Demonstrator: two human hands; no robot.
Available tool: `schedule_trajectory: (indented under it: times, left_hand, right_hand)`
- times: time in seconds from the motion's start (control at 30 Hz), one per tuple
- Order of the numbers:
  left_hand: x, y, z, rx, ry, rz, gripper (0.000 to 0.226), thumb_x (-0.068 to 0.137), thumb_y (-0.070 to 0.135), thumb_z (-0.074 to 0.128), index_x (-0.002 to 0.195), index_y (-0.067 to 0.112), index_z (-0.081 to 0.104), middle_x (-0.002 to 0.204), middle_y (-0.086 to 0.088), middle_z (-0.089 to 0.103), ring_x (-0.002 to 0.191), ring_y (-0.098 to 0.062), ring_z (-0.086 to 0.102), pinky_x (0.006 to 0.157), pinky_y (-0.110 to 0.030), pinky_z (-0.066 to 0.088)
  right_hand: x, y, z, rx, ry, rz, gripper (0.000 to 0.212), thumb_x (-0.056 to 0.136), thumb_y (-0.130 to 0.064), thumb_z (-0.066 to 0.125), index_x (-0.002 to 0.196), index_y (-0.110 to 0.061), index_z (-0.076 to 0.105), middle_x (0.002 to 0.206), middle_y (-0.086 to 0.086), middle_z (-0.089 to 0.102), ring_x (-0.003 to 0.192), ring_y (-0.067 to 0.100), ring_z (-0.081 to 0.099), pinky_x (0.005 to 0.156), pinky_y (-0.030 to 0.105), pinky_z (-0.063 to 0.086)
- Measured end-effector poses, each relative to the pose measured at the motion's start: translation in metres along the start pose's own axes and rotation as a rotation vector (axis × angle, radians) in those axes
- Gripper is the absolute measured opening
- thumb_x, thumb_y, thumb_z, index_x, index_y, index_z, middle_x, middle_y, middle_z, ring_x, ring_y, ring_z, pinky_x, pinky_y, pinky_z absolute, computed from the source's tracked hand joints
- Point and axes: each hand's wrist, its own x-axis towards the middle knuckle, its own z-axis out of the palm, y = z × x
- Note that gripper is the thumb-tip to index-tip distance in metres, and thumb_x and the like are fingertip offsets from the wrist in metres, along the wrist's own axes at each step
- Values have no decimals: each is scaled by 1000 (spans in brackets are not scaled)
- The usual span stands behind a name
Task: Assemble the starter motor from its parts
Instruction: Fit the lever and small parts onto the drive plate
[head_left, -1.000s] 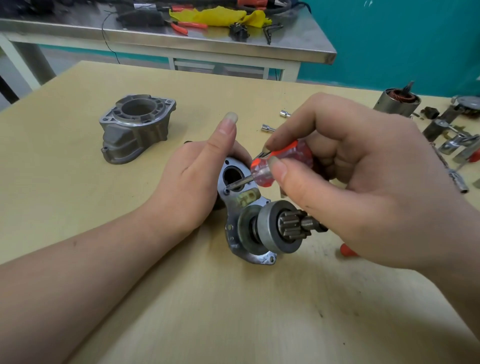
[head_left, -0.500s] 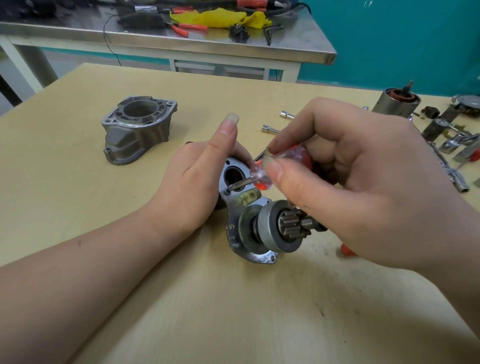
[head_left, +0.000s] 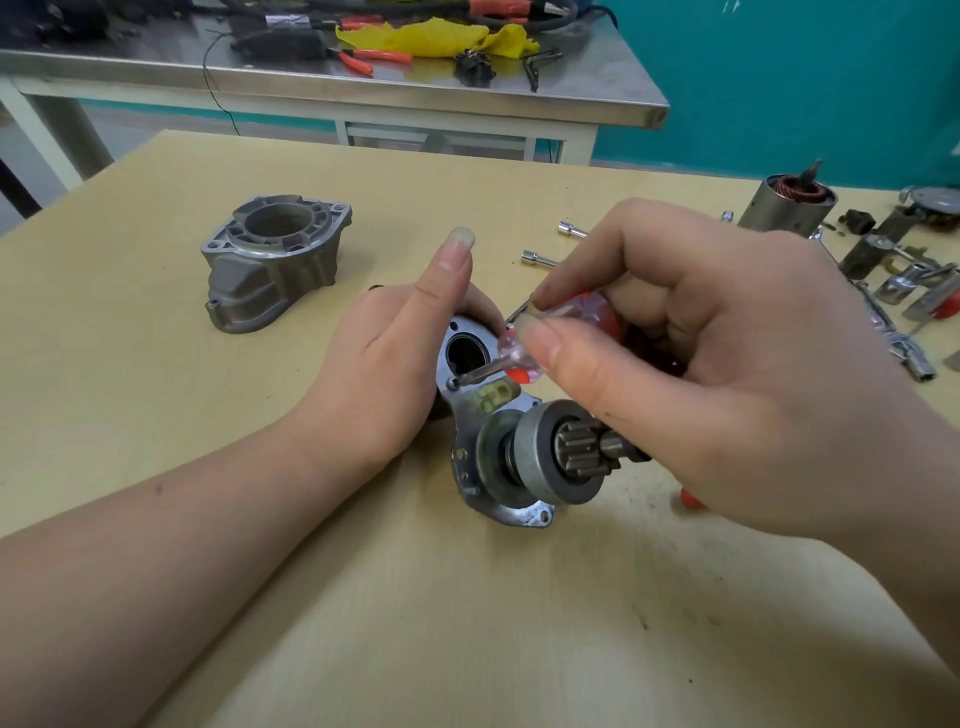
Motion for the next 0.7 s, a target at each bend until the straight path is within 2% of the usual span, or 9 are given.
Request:
schedule_trajectory:
  times: [0.13, 0.2, 0.27, 0.37, 0.47, 0.6, 0.7]
  left_hand:
    - [0, -1, -2, 15, -1, -20, 69, 104, 61, 34, 82, 17, 82, 77, -9, 78, 83, -30, 73, 78, -37, 52]
    - [0, 0, -2, 18, -1, -15, 71, 104, 61, 34, 84, 14, 83, 81, -13, 79, 89, -35, 73, 83, -44, 54]
    - [0, 0, -2, 34, -2, 4, 69, 105, 59, 34, 81, 17, 83, 78, -10, 78, 85, -30, 73, 80, -37, 53]
    - [0, 1, -2, 49, -19, 28, 66, 107, 56, 33, 64, 30, 76, 62, 4, 68, 65, -12, 62, 65, -24, 46]
    - [0, 1, -1, 41, -33, 34, 67, 109, 54, 32, 59, 34, 72, 56, 9, 63, 59, -6, 57, 60, -18, 42]
    - [0, 0, -1, 33, -9, 13, 66, 105, 58, 34, 66, 27, 77, 62, 1, 68, 66, -9, 62, 63, -20, 46]
    - [0, -2, -1, 42, -2, 12, 68, 104, 59, 34, 78, 19, 82, 76, -8, 77, 80, -16, 72, 77, -27, 53]
  right_hand:
    - [0, 1, -1, -2, -2, -16, 45, 87, -32, 82, 129, -27, 67, 117, -13, 70, 95, -10, 51, 90, 8, 42]
    - [1, 1, 0, -32, -18, -24, 45, 87, -33, 82, 129, -28, 67, 118, -14, 70, 95, -9, 50, 92, 10, 44]
    - [1, 3, 2, 10, 4, -27, 42, 89, -30, 81, 128, -26, 68, 116, -13, 70, 94, -9, 51, 91, 9, 43]
    - [0, 4, 4, 152, 55, -24, 28, 91, -25, 79, 117, -22, 71, 101, -13, 66, 87, -12, 52, 85, 11, 44]
    - [1, 5, 4, 119, 38, -34, 27, 92, -24, 79, 117, -23, 70, 97, -16, 61, 84, -14, 50, 85, 11, 44]
    - [1, 6, 3, 130, 46, -30, 27, 92, -24, 78, 118, -22, 70, 96, -17, 61, 84, -13, 50, 84, 11, 44]
    - [1, 4, 4, 77, 7, -33, 36, 92, -30, 78, 126, -26, 68, 103, -19, 59, 93, -11, 50, 89, 7, 40]
